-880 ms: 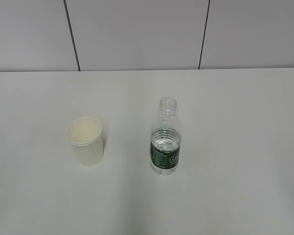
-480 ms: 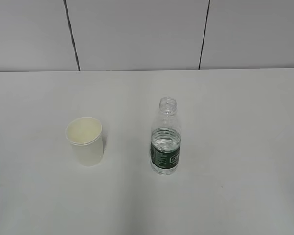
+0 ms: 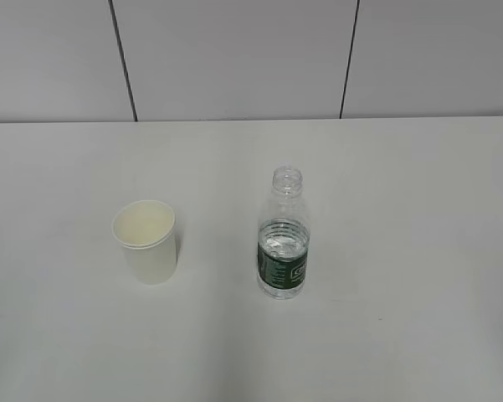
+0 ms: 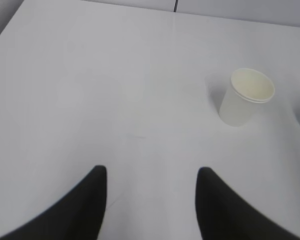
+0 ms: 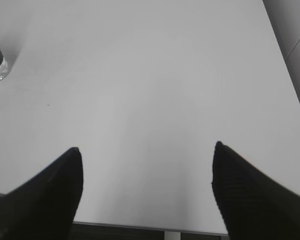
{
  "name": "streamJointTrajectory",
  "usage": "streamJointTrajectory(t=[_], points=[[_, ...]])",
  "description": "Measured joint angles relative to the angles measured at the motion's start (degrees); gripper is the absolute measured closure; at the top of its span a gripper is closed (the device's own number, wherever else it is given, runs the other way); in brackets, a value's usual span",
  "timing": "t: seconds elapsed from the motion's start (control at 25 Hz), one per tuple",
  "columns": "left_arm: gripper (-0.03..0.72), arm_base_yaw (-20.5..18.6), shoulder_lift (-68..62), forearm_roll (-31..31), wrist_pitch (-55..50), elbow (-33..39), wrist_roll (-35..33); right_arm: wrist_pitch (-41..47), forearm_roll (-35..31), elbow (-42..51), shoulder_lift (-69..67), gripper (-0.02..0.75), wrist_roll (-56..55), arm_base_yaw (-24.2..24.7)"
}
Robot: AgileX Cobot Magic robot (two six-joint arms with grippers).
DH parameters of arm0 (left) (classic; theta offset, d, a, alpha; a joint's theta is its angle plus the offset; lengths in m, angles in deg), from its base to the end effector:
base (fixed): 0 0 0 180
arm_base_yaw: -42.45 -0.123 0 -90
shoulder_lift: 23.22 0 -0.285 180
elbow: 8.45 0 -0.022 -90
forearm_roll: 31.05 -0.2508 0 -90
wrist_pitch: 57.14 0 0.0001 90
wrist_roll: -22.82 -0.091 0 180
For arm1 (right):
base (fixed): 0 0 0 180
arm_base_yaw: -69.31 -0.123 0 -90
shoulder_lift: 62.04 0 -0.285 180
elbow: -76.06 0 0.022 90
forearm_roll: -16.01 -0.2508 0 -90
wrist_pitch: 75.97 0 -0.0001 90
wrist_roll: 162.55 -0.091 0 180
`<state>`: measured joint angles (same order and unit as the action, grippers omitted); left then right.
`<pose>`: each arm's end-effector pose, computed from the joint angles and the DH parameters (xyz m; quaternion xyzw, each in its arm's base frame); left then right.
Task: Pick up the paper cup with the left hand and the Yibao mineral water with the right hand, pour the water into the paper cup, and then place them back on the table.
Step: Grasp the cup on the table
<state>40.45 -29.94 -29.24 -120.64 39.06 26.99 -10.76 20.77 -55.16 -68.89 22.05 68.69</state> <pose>-0.0118 -0.0030 0.2784 -0.0448 0.8547 -0.0255 0.5166 -0.0104 -0.0070 0.2702 -0.0361 0.8682 -0.0585 0.4915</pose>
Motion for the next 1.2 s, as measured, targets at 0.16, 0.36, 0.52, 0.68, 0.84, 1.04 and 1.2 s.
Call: streamJointTrajectory(t=[0.16, 0.36, 0.52, 0.68, 0.84, 1.04, 1.2], points=[[0.286, 0.0, 0.0, 0.0, 0.0, 0.0, 0.0, 0.0, 0.0, 0.0, 0.0, 0.146, 0.0, 0.0], [0.286, 0.0, 0.0, 0.28, 0.0, 0.0, 0.0, 0.0, 0.0, 0.0, 0.0, 0.146, 0.0, 0.0], [0.286, 0.0, 0.0, 0.44, 0.0, 0.0, 0.0, 0.0, 0.0, 0.0, 0.0, 0.146, 0.0, 0.0], [0.286, 0.0, 0.0, 0.44, 0.0, 0.0, 0.0, 0.0, 0.0, 0.0, 0.0, 0.146, 0.0, 0.0], [0.268, 0.0, 0.0, 0.44, 0.05, 0.0, 0.0, 0.0, 0.0, 0.0, 0.0, 0.146, 0.0, 0.0], [0.059, 0.0, 0.0, 0.44, 0.05, 0.0, 0.0, 0.0, 0.0, 0.0, 0.0, 0.146, 0.0, 0.0], [0.003, 0.0, 0.0, 1.52, 1.17, -0.33, -0.75, 0.0, 0.0, 0.0, 0.0, 0.146, 0.0, 0.0]])
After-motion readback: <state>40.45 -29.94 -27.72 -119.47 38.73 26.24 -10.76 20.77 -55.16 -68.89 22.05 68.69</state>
